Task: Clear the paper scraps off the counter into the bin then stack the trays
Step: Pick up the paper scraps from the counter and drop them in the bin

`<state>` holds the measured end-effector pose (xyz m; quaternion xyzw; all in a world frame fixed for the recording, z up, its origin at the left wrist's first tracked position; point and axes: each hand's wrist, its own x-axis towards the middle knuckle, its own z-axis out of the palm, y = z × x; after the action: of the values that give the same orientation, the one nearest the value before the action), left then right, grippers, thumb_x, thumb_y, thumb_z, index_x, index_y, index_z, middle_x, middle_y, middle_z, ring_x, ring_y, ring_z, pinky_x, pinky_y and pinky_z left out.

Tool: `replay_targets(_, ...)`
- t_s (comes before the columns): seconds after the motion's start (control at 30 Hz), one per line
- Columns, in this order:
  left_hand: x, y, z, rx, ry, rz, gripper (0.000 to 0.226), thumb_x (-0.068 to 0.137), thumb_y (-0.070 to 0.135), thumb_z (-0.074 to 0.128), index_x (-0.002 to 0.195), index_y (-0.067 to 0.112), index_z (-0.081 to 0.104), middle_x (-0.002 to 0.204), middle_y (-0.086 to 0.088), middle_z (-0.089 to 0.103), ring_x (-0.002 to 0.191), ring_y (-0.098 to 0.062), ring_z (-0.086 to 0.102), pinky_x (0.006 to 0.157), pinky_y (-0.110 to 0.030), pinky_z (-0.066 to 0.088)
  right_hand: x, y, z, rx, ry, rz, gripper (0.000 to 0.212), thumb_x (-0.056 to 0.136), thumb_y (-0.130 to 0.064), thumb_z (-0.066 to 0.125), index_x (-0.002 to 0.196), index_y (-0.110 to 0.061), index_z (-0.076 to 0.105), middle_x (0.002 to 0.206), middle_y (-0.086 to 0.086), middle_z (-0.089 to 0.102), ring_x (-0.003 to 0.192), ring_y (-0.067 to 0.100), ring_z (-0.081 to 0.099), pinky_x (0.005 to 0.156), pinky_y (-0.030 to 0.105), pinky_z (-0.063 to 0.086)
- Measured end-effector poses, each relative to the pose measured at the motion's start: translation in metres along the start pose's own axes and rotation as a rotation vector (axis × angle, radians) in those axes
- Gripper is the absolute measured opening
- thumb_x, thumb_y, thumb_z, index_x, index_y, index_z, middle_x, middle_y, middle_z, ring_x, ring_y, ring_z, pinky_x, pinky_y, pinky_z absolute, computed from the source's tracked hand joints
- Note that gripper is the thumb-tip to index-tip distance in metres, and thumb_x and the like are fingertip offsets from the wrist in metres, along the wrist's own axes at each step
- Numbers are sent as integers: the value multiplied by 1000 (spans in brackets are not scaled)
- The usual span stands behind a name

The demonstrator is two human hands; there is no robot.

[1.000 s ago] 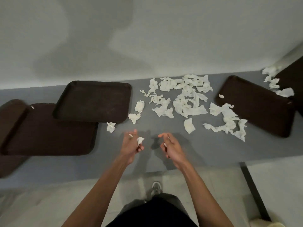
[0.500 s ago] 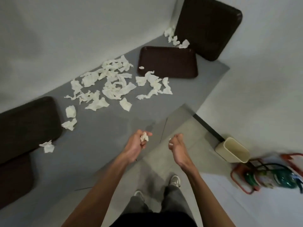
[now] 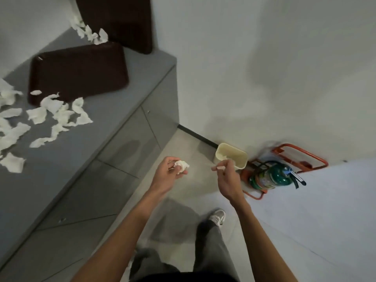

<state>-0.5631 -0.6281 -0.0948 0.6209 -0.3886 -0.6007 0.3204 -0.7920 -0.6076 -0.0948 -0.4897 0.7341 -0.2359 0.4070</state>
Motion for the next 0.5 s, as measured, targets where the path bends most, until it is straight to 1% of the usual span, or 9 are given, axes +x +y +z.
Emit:
replay_targets(0.03, 15, -1, 24, 37, 22, 2, 18, 100, 6, 62, 112, 19, 63, 113, -10, 74, 97, -27, 76, 90, -42, 61, 16, 15, -16, -28, -2, 19, 24, 102, 2, 46, 115, -18, 43, 111, -4, 73, 101, 22, 67, 86, 38, 53)
replay_targets(0.1, 46, -4, 68, 133, 48, 23, 18, 93, 10, 71, 104, 24, 68, 103, 4, 78, 97, -17, 75, 86, -41, 62, 49, 45, -43, -71, 6, 80, 27, 100, 1, 46, 117, -18, 39, 110, -4, 74, 97, 30, 69, 85, 44, 55)
replay_targets(0.17, 74, -5, 108, 217, 44, 34, 15, 90, 12, 75, 100, 22, 72, 93, 13, 78, 91, -3, 73, 83, -33, 61, 83, 76, -63, -99, 20, 144, 21, 100, -4, 48, 115, -18, 40, 111, 1, 75, 96, 34, 68, 82, 44, 54)
replay_targets(0.23, 105, -12, 143, 283, 47, 38, 12, 90, 15, 77, 99, 22, 75, 91, 16, 77, 88, 3, 70, 81, -23, 57, 117, 109, -75, -115, 36, 208, 17, 101, -9, 52, 116, -14, 46, 111, 9, 73, 92, 33, 66, 80, 43, 54)
replay_targets(0.3, 139, -24, 172, 355, 50, 35, 12, 90, 19, 77, 100, 25, 76, 91, 17, 76, 88, 3, 69, 78, -14, 51, 150, 140, -78, -132, 54, 247, 19, 100, -10, 56, 118, -13, 53, 114, 10, 67, 90, 26, 60, 81, 41, 52)
replay_targets(0.37, 176, -42, 197, 421, 49, 41, 13, 90, 18, 76, 101, 26, 77, 91, 18, 74, 88, 3, 68, 73, -5, 45, 182, 175, -73, -170, 50, 276, 22, 99, -12, 60, 120, -15, 58, 124, 9, 56, 96, 22, 53, 87, 34, 46)
replay_targets(0.4, 196, -53, 209, 461, 44, 50, 14, 91, 17, 75, 102, 25, 77, 92, 17, 74, 88, 2, 67, 72, -3, 43, 198, 193, -69, -178, 41, 301, 23, 99, -13, 60, 121, -16, 59, 129, 9, 50, 98, 21, 51, 91, 31, 43)
replay_targets(0.43, 215, -66, 220, 498, 36, 58, 15, 91, 15, 73, 103, 24, 77, 94, 15, 74, 88, -1, 67, 74, -3, 44, 214, 211, -64, -181, 33, 323, 24, 99, -14, 61, 122, -16, 59, 132, 9, 46, 99, 21, 50, 93, 29, 41)
replay_targets(0.5, 256, -96, 238, 572, 9, 79, 18, 91, 12, 72, 104, 24, 78, 101, 9, 75, 92, -8, 68, 81, -13, 50, 247, 246, -53, -185, 27, 342, 27, 96, -15, 64, 123, -14, 61, 135, 9, 42, 101, 21, 49, 95, 27, 38)
